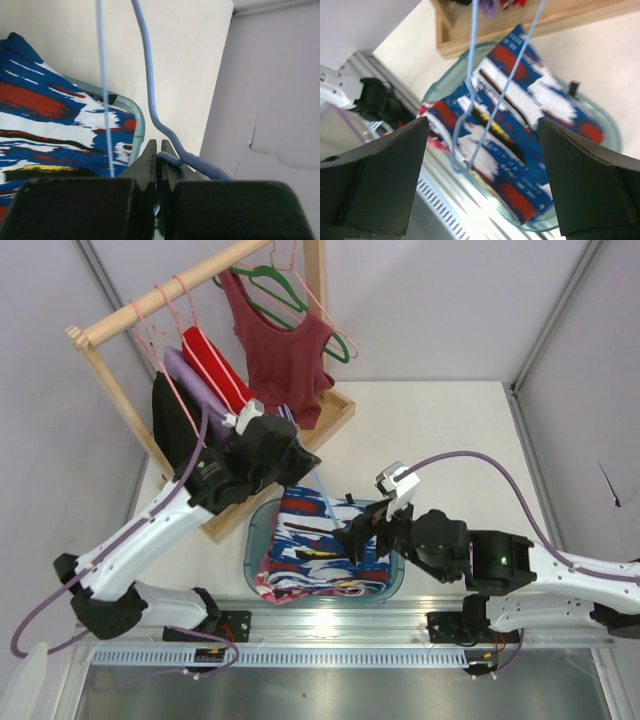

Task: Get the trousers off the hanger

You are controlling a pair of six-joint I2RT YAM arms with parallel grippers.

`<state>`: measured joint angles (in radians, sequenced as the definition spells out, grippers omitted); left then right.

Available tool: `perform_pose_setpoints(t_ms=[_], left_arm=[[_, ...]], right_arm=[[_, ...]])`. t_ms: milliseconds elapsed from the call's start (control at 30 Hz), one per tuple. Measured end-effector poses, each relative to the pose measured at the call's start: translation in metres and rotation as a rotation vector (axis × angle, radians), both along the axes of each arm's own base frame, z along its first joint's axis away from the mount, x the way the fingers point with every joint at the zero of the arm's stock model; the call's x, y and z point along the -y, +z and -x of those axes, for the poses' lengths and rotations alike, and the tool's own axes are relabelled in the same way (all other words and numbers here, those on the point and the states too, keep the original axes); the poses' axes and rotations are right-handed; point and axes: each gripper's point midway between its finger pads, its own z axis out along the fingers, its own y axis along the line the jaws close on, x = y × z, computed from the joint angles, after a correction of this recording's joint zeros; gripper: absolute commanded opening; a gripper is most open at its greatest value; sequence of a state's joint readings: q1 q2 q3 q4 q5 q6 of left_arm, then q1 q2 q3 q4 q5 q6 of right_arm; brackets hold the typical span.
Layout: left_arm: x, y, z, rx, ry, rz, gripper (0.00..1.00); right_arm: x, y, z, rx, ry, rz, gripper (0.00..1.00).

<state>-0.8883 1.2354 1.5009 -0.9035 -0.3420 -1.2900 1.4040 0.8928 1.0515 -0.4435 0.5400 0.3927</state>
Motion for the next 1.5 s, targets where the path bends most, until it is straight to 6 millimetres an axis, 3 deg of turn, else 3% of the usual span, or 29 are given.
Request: perform_pose_setpoints(t_ms=[233,433,500,733,967,1167,1500], left_arm=[[0.019,-0.013,-0.024,-0.113,0.128,-0.024,0.0],[0.029,-0.021,-0.034,-0.158,0.174,-0.079,0.0],[0.03,-0.019,-0.037,-0.156,0.188,-0.084,0.0],[0.03,-0.012,-0.036,-0.181,0.215,-0.057,0.0],[0.037,-0.037,-0.028,-0.312,0.239,-0.076,0.0],[0.043,-0.051,-0.023,-0.391,0.261,-0.073,0.0],[0.043,-0.051,-0.02,-0.434,0.288,-0.029,0.0]], right_arm=[[0.008,0.031,-0.029,0.158,-0.101,0.084,0.95],[0.02,0.04,-0.087,0.168,-0.201,0.146,0.86],[0.021,0.036,-0.094,0.164,-0.205,0.165,0.84],[0.003,0.018,-0.089,0.169,-0.099,0.199,0.77],[-0.008,0.011,-0.087,0.185,-0.045,0.204,0.62],[-0.02,-0.005,-0.088,0.178,-0.019,0.249,0.59],[-0.02,-0.028,-0.082,0.158,-0.007,0.291,0.54]])
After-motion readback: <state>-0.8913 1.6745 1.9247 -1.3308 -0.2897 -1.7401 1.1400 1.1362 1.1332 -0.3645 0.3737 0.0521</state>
